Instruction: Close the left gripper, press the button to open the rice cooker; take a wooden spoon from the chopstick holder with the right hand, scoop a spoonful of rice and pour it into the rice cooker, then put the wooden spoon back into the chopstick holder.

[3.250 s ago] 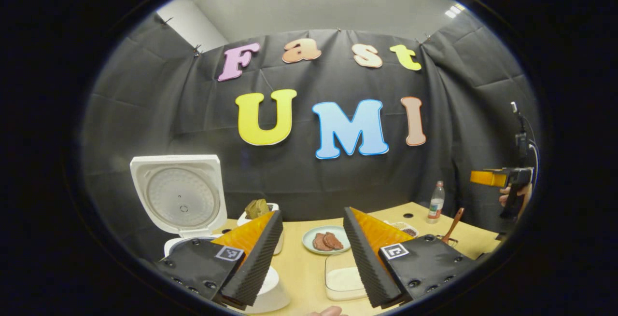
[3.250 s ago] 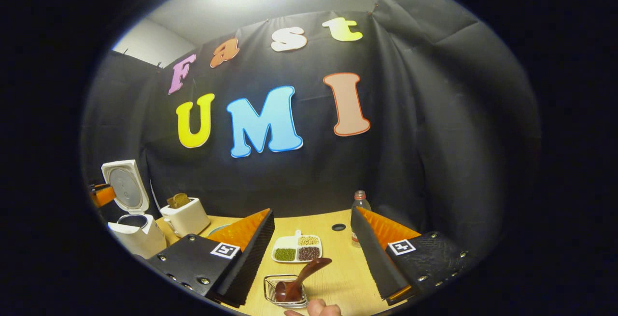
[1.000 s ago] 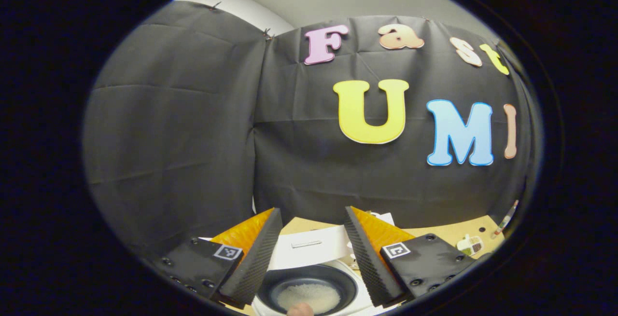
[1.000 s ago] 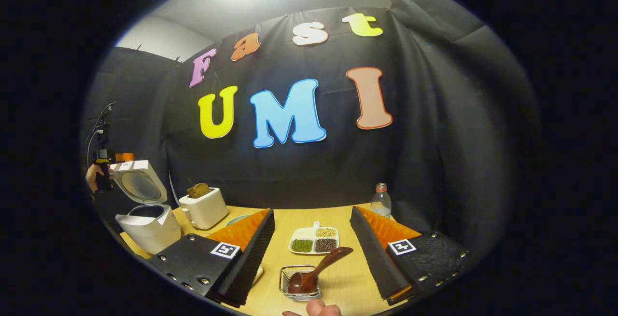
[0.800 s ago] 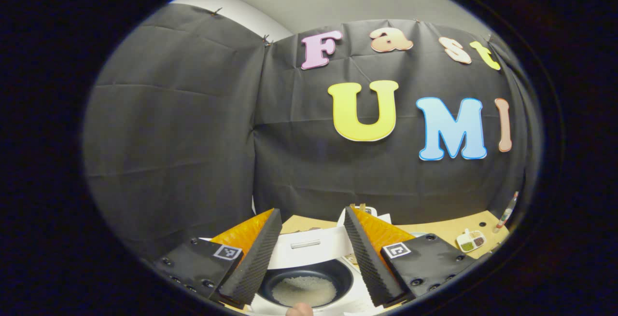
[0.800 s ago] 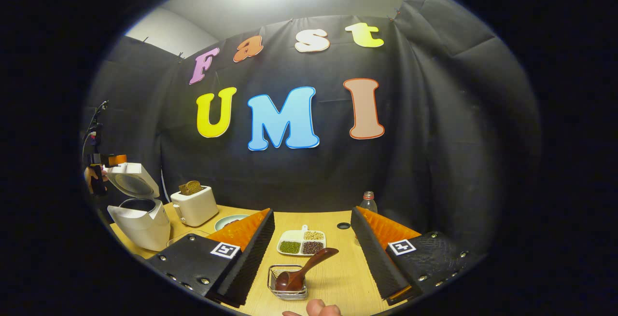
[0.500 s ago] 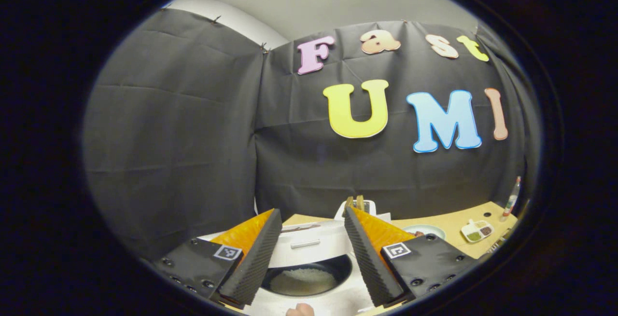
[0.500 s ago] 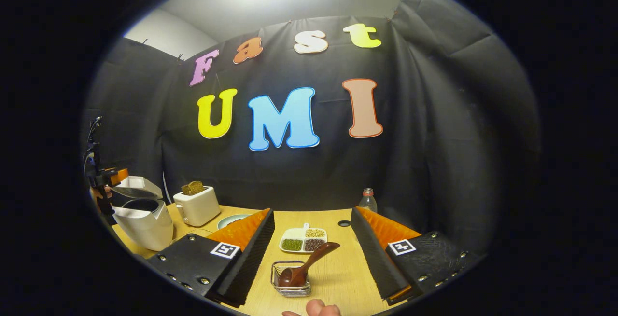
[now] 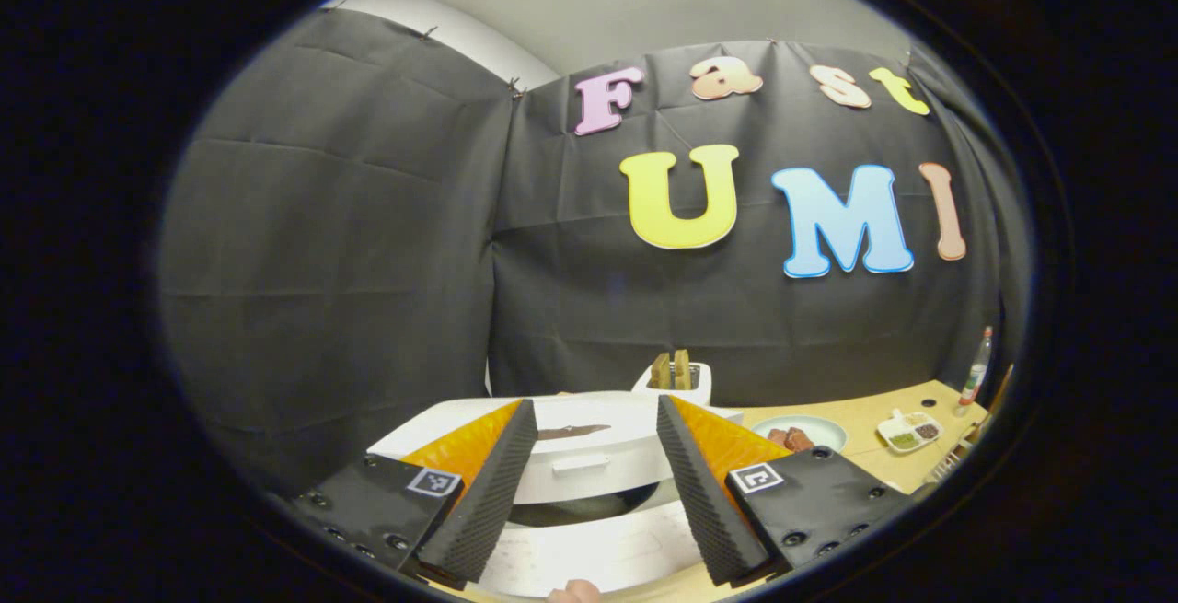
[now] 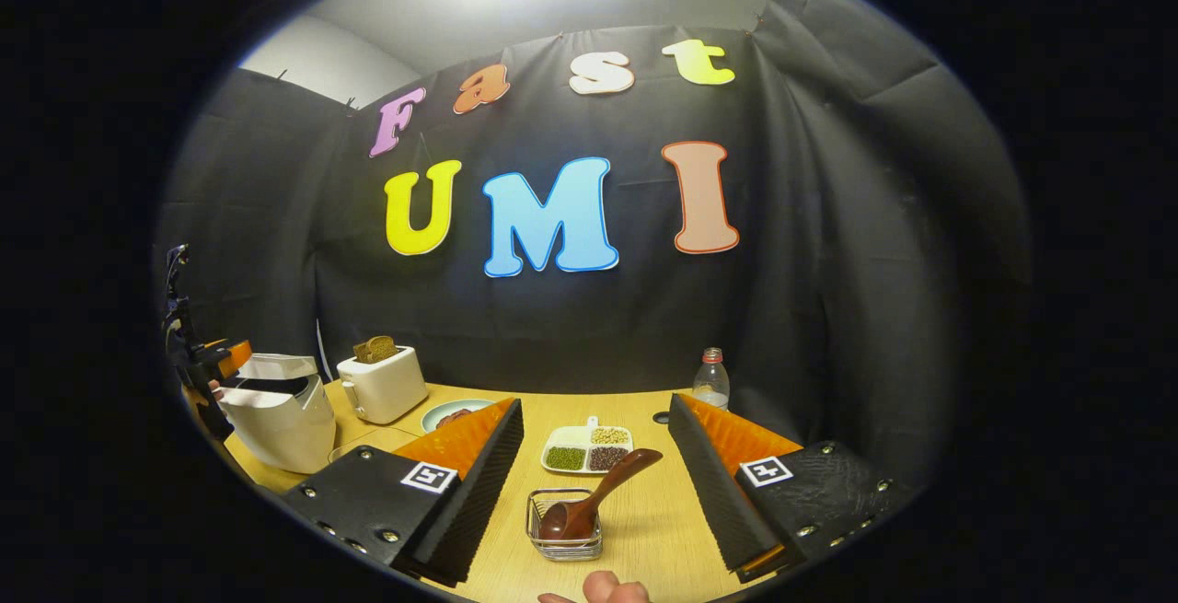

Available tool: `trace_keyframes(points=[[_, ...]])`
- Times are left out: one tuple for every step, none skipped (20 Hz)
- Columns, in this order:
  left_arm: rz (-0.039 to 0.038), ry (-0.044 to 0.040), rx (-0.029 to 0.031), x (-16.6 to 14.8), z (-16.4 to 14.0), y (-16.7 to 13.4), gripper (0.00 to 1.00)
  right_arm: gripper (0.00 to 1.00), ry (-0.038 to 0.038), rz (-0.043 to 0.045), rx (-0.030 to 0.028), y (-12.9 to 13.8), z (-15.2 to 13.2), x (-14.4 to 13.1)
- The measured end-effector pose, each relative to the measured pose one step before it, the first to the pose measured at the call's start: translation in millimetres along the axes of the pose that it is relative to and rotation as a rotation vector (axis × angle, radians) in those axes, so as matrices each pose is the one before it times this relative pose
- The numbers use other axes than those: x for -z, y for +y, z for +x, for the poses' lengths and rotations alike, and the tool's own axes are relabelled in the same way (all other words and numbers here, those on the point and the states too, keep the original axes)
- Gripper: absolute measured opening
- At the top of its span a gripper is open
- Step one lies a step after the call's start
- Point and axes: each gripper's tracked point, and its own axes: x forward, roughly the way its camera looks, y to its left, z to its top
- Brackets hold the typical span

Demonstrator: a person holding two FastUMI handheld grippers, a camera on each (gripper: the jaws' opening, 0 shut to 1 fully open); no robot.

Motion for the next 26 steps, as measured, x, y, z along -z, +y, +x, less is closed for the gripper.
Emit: trace_keyframes(points=[[-0.00751,0.00872,0.00575,3.44,-1.31,-0.17,0.95,0.96,-0.00069,0.00503,-0.00419,1.18,0.12,0.17],[-0.00994,0.01071,0.00528,2.87,-1.11,0.56,0.95,0.96,0.00117,0.00499,-0.00414,0.71,-0.16,0.35],[-0.01445,0.02093,0.00670,7.49,-1.49,-0.80,0.95,0.96,0.00273,0.00226,-0.00277,0.97,0.88,1.82],[-0.01795,0.02269,0.00750,6.18,-1.32,-0.58,0.95,0.96,0.00155,0.00093,0.00050,0.09,-0.49,0.78],[-0.01639,0.01444,0.00890,5.51,-1.34,-0.05,0.95,0.96,0.00170,0.00063,0.00253,-1.90,0.32,1.09],[-0.01282,0.00922,0.00626,7.44,-0.58,0.60,0.90,0.96,0.00533,0.00134,0.00362,-0.81,0.06,1.11],[-0.01001,-0.00004,0.00414,4.21,-0.86,1.69,0.86,0.96,0.00609,0.00027,0.00209,-0.76,-0.67,2.17],[-0.00212,-0.00066,-0.00149,4.64,1.42,1.31,0.95,0.96,0.00438,0.00069,0.00004,-0.42,-0.73,0.33],[0.00312,0.00829,-0.00512,7.10,0.43,1.18,0.94,0.96,0.00159,0.00252,0.00162,-0.24,-0.88,-0.61],[0.01285,0.00143,-0.00728,4.18,0.39,0.59,0.94,0.96,-0.00117,0.00127,0.00095,-0.71,-0.49,-0.27],[0.01932,-0.00060,-0.00848,3.72,0.71,-0.39,0.90,0.96,-0.00170,0.00031,0.00171,-0.01,-1.53,-1.17],[0.03001,-0.00231,-0.00932,0.12,0.81,-0.31,0.91,0.96,-0.00010,-0.00005,0.00349,-1.39,0.12,0.44],[0.02704,0.00570,-0.00928,2.38,0.87,-0.78,0.92,0.96,-0.00031,0.00056,0.00126,-1.26,-1.00,-0.06],[0.00849,0.01606,-0.00741,1.56,1.18,1.06,0.94,0.96,0.00148,0.00236,-0.00053,0.35,0.04,0.64],[-0.00813,0.01096,-0.00504,0.12,-0.32,0.76,0.90,0.96,0.00162,0.00310,-0.00291,1.06,-0.13,0.79],[-0.01426,0.00174,-0.00181,-1.56,1.73,0.40,0.86,0.96,0.00286,0.00216,-0.00391,1.65,0.86,1.10],[-0.00544,0.00279,-0.00098,2.94,-0.63,-1.02,0.90,0.96,0.00563,-0.00102,-0.00455,1.67,0.36,2.10],[0.01767,-0.00949,-0.00245,1.51,0.69,-0.61,0.95,0.96,0.00426,-0.00299,-0.00677,2.08,-0.37,2.18],[0.03507,-0.01825,-0.00459,1.13,-2.14,-0.74,0.90,0.96,0.00319,-0.00121,-0.00481,1.06,0.05,1.32],[0.01534,-0.01370,-0.00082,1.04,1.07,-0.29,0.93,0.96,0.00076,0.00016,-0.00350,0.37,-0.04,0.63],[-0.02009,0.01131,0.01054,-2.26,-0.71,0.33,0.95,0.96,0.00015,0.00299,-0.00224,-0.40,-0.58,0.40],[-0.04735,0.00493,0.00700,-5.37,-0.61,1.41,0.95,0.96,-0.00116,0.00600,-0.00240,0.39,0.41,-0.49],[-0.05466,0.00866,0.00784,-5.69,0.30,1.47,0.90,0.96,-0.00104,0.00515,-0.00103,-0.91,-0.46,0.65],[-0.03630,-0.00091,0.00536,-2.09,-0.70,1.16,0.94,0.96,-0.00356,0.00179,0.00058,-1.06,-1.26,0.38],[-0.03180,-0.00443,0.00137,-2.05,-0.49,1.21,0.93,0.96,-0.00423,-0.00013,0.00580,-2.48,0.49,-1.04],[-0.03395,-0.00902,0.00639,-4.12,0.85,0.43,0.92,0.96,-0.00166,0.00273,0.00645,-3.25,0.99,-0.14]])
